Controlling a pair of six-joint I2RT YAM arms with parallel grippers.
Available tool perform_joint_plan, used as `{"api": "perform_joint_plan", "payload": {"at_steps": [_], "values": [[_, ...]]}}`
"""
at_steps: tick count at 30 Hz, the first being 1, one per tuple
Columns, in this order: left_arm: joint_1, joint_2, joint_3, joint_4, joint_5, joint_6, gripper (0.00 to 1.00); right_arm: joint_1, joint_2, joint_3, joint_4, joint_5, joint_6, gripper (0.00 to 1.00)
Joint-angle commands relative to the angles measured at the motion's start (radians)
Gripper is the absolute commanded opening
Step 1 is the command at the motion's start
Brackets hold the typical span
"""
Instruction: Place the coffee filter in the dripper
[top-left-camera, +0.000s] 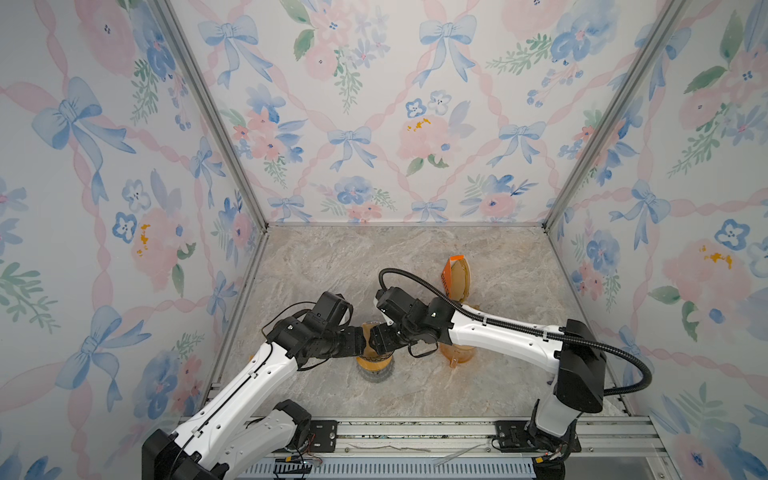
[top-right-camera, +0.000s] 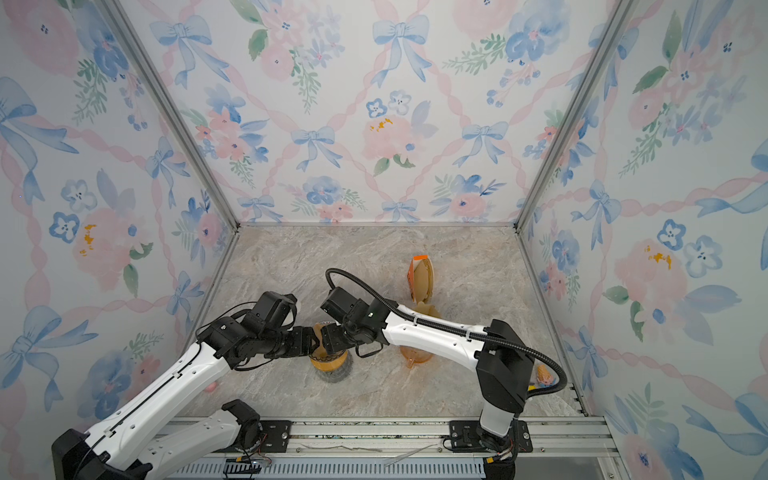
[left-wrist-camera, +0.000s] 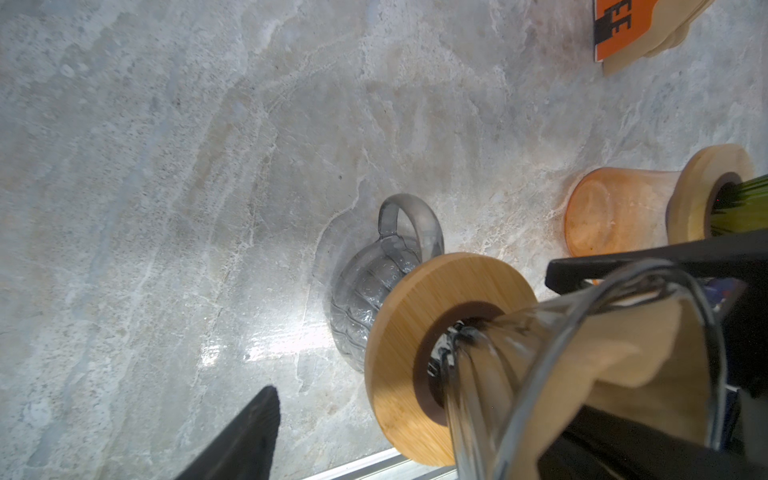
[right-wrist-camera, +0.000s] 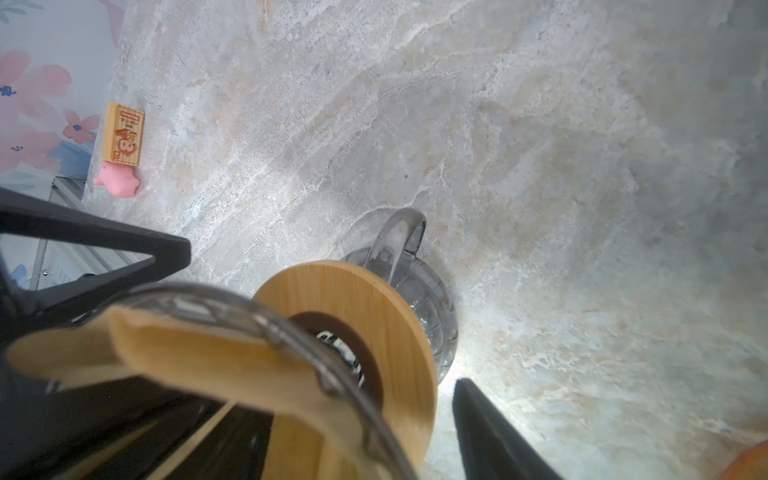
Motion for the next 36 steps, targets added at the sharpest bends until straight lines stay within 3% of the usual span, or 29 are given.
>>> {"api": "perform_joint_plan", "payload": {"at_steps": [1,15,31,36], "values": [[0.007,-0.009,0.006,-0.012,-0.010,0.013,0.75,-0.019,0.027,0.051,-0.022,0.008,-0.011,0.71],[0.006,-0.004,0.001,-0.012,-0.011,0.017,0.74,-0.055,0.005,0.043,0.001,-0.007,-0.008,0.70],[0.008,-0.011,0.008,-0.012,-0.011,0.018,0.74,-0.078,-0.063,-0.058,0.082,-0.126,-0.010,0.70],[0.008,-0.009,0.008,-0.013,-0.009,0.018,0.74,-0.073,-0.077,-0.054,0.029,-0.078,-0.008,0.70]]}}
